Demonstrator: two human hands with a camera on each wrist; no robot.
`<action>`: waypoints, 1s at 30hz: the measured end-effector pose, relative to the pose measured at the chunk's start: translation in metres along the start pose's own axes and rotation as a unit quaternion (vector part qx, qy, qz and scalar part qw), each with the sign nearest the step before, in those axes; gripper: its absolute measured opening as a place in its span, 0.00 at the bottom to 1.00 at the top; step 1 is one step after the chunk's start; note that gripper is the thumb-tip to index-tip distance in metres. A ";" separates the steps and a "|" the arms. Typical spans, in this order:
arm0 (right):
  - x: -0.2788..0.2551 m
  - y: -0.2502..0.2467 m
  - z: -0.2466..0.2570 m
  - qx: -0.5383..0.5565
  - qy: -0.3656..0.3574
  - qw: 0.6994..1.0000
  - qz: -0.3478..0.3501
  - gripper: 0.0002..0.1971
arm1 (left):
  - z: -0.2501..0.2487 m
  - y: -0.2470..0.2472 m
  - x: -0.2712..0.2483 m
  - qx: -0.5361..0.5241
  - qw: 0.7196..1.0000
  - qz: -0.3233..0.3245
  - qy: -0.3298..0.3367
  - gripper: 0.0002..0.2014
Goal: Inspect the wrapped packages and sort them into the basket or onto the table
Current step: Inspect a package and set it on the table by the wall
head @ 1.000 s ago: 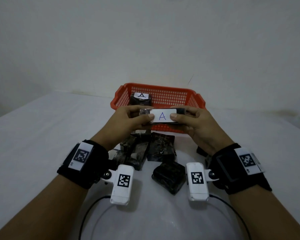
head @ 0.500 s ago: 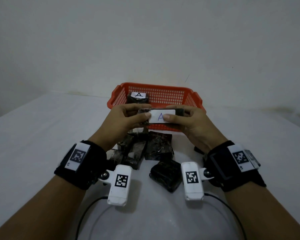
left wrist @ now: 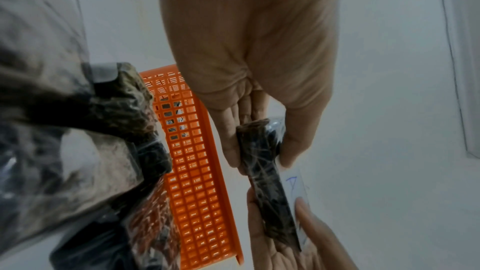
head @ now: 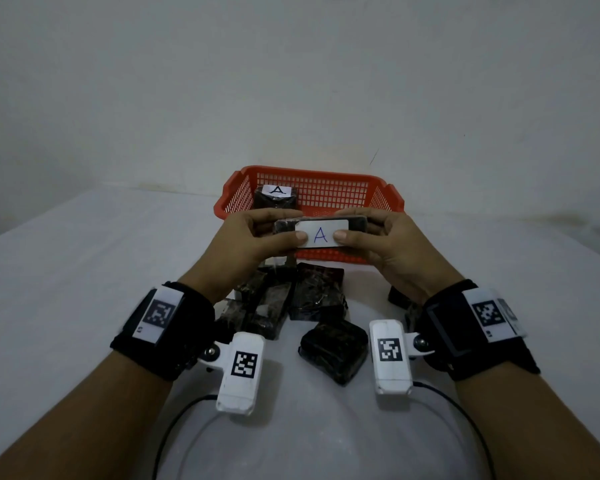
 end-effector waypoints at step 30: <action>-0.006 0.007 -0.002 0.030 0.041 0.999 -0.009 0.16 | -0.002 0.002 -0.002 0.063 0.996 -0.019 0.054 0.11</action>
Point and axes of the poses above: each hand's wrist, its own x-axis towards the middle knuckle, its own y-axis out of the palm, z = x × y, the point moved 5 cm from there along x, towards the middle knuckle, and after that the axes turned 11 degrees about -z, right-handed, at the moved point
